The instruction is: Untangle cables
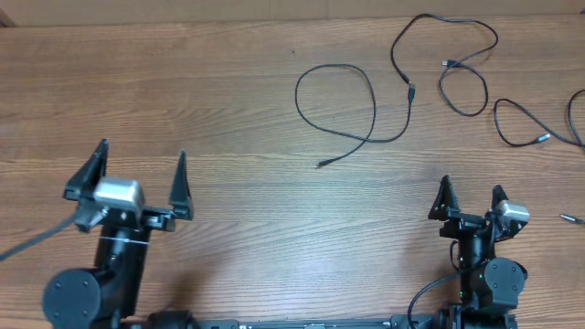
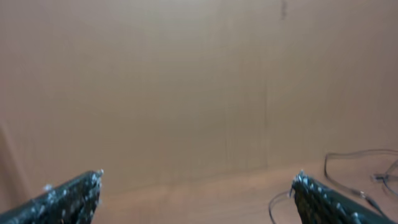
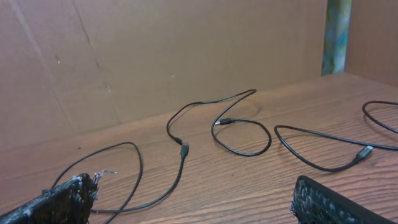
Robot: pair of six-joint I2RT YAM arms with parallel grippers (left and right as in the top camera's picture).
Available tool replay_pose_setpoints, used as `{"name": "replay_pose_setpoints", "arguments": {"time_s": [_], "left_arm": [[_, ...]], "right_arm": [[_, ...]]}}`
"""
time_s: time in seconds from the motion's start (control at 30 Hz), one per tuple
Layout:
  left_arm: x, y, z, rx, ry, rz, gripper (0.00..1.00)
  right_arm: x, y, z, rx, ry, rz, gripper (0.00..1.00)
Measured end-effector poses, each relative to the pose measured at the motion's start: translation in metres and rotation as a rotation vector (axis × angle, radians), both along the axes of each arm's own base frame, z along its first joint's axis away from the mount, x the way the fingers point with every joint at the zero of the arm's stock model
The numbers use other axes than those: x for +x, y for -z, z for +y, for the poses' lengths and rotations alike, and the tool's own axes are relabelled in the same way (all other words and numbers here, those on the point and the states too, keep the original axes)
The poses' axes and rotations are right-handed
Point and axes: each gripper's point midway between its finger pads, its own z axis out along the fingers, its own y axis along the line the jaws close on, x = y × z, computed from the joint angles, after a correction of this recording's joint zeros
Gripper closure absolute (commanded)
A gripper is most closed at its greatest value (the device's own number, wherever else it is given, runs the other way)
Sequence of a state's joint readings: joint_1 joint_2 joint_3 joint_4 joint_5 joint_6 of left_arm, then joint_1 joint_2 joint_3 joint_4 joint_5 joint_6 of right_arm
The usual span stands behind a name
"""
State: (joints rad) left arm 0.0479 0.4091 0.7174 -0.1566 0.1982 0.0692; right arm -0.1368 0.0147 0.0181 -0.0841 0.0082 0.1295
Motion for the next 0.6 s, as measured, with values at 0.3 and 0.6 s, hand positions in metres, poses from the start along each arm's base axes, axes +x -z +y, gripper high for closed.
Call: {"name": "replay_pose_setpoints", "arguments": {"time_s": [0.3,0.6], "left_arm": [[-0.017,0.019,-0.010,0.047,0.047,-0.304,0.00],[-0.040,0.034,-0.017,0.095,0.072,-0.424,0.00]], "right_arm": [[0.000,0.000,0.000,-0.001,0.000,-0.001,0.00],[0.000,0.000,0.000,0.000,0.000,0.000,0.00]]}}
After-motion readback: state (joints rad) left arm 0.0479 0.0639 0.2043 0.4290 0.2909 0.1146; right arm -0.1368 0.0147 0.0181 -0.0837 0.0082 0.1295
